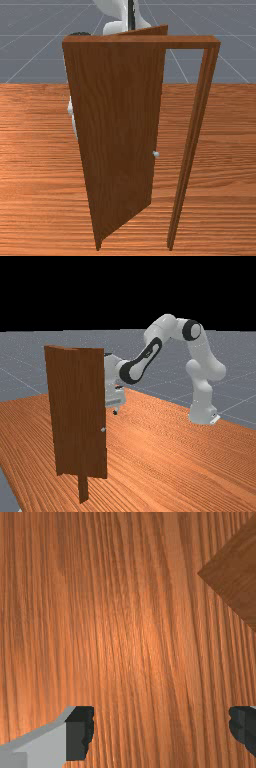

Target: Close the door

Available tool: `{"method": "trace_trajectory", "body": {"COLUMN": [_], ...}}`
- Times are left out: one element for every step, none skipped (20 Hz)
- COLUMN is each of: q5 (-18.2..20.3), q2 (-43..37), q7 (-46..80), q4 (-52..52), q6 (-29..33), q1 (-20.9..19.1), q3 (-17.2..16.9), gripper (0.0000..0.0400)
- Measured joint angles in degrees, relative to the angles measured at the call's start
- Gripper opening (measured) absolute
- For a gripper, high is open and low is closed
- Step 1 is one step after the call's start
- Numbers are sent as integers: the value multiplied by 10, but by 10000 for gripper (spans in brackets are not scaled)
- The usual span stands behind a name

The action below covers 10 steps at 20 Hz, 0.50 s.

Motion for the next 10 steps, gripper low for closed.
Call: {"method": "trace_trajectory", "body": {"q5": [-79,-13,-14,-115,-31,-33,-145,-154,-66,-154], "q2": [0,-3,-5,-2,33,34,56,72,52,100], "q7": [134,-4,3,184,-23,10,246,289,171,348], "q4": [-14,-13,-16,-20,51,49,79,108,81,162], "q6": [12,6,7,4,-19,-16,-66,-92,-28,-119], "q1": [54,11,19,93,29,42,143,178,144,236], "q3": [-49,5,8,-55,19,20,-57,-54,24,-37], "gripper": [400,400,400,400,400,400,400,400,400,400]}}
